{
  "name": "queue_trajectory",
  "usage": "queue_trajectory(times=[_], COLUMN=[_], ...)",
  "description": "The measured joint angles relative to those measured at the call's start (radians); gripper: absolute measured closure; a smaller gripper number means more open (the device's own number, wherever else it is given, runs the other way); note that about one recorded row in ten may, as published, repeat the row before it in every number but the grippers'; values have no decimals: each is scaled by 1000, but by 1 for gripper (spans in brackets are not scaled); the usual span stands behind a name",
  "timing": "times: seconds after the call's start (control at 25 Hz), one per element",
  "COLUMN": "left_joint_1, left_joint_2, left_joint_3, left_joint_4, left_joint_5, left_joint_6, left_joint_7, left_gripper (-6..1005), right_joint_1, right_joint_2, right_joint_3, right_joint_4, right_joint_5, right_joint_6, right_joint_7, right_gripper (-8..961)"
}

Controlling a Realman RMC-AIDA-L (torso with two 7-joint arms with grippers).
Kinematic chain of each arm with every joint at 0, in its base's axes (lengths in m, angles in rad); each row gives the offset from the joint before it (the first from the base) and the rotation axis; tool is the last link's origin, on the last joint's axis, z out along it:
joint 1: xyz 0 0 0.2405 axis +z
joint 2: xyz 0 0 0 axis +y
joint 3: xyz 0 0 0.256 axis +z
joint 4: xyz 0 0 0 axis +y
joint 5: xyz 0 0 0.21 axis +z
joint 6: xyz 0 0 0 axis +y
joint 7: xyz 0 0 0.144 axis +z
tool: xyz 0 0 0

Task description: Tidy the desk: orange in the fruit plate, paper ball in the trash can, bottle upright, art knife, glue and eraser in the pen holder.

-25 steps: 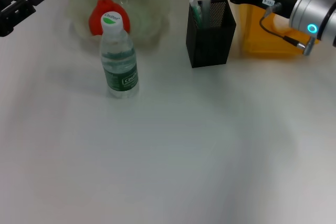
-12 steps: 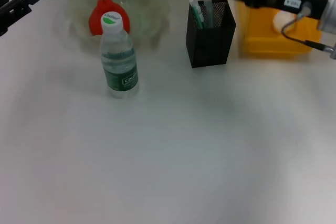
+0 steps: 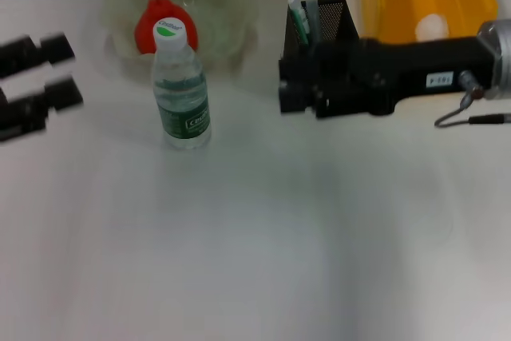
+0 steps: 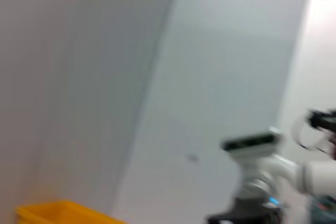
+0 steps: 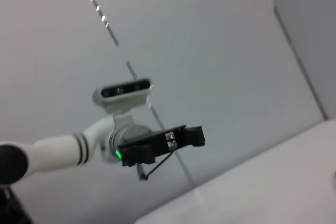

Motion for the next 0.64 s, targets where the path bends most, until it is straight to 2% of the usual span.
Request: queue_trajectory(times=[0.16, 0.32, 0.64], left_joint_1=[-7, -30, -35], left_joint_2=[2, -13, -13], left_joint_3=[11, 47, 43], left_joint_4=[1, -5, -7], left_joint_5=[51, 114, 118], left_joint_6=[32, 33, 32], left_joint_7=[0, -5, -6], left_gripper=[302, 302, 302], right_joint_1=[3, -1, -5], right_joint_2=[9, 10, 29], right_joint_3=[-1, 0, 0], right_joint_4=[0, 1, 4], right_joint_5=[-31, -30, -38], right_joint_6=[-13, -14, -33], right_joint_7=[18, 22, 22], right_gripper=[331, 253, 258])
